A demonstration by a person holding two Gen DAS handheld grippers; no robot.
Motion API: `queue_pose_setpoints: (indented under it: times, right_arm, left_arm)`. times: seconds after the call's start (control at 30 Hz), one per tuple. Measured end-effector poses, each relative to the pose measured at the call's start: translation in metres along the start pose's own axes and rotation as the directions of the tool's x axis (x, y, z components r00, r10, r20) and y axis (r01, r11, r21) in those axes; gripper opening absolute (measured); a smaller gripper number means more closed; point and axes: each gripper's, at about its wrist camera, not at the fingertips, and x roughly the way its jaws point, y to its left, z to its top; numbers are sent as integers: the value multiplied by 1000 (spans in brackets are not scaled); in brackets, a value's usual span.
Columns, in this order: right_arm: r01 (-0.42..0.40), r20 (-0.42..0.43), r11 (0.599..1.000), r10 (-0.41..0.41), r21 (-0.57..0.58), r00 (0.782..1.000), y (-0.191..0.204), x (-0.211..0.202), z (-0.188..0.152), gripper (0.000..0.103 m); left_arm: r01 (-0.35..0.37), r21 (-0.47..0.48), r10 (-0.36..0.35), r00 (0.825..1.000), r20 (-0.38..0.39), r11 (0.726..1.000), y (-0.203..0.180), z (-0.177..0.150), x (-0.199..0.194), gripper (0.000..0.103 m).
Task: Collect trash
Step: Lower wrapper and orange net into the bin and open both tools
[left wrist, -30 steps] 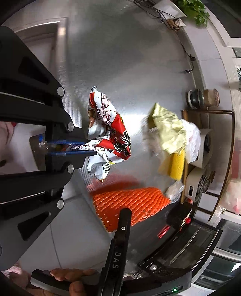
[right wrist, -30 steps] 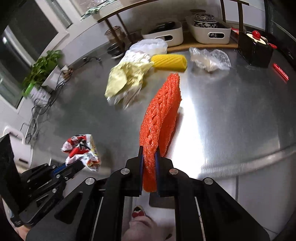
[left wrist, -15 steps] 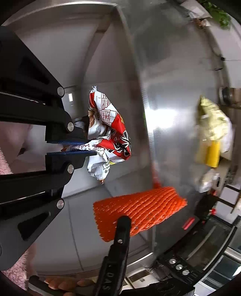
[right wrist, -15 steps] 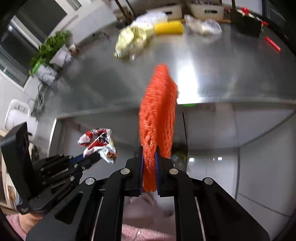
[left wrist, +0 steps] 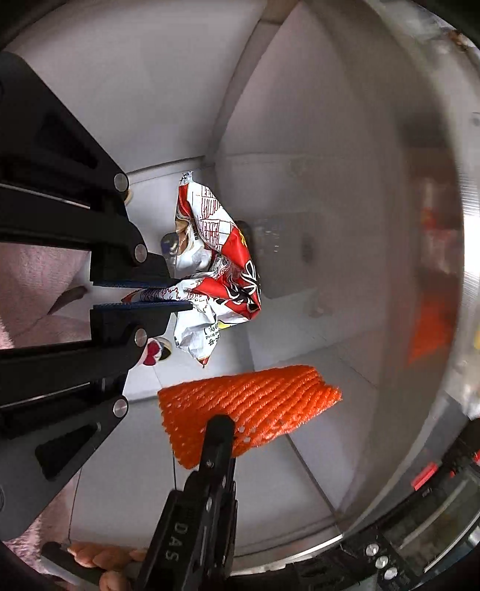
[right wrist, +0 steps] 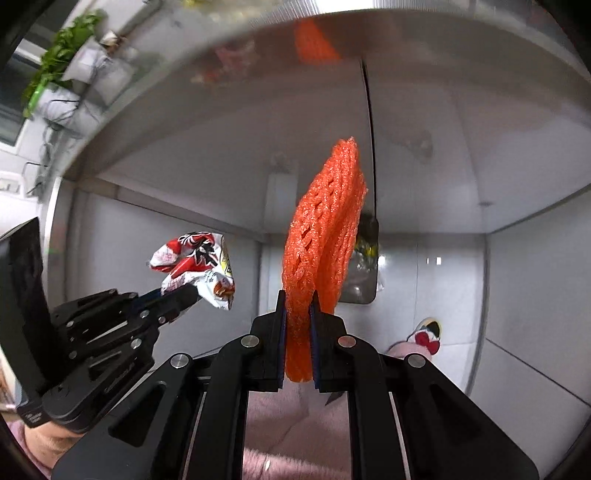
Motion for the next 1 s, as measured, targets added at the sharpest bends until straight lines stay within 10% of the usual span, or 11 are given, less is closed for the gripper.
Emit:
queue_pose_setpoints:
  times: [0.57, 1.0]
  right_arm:
    - [31, -122, 993, -18, 111, 992, -47, 145, 21, 12]
    - [37, -132, 982, -12, 186, 991, -53, 170, 44, 19]
  left_arm:
    - [10, -98, -24, 990, -142, 995, 38, 11, 146, 6]
    - [28, -105, -47, 982, -185, 994, 46, 19, 168, 12]
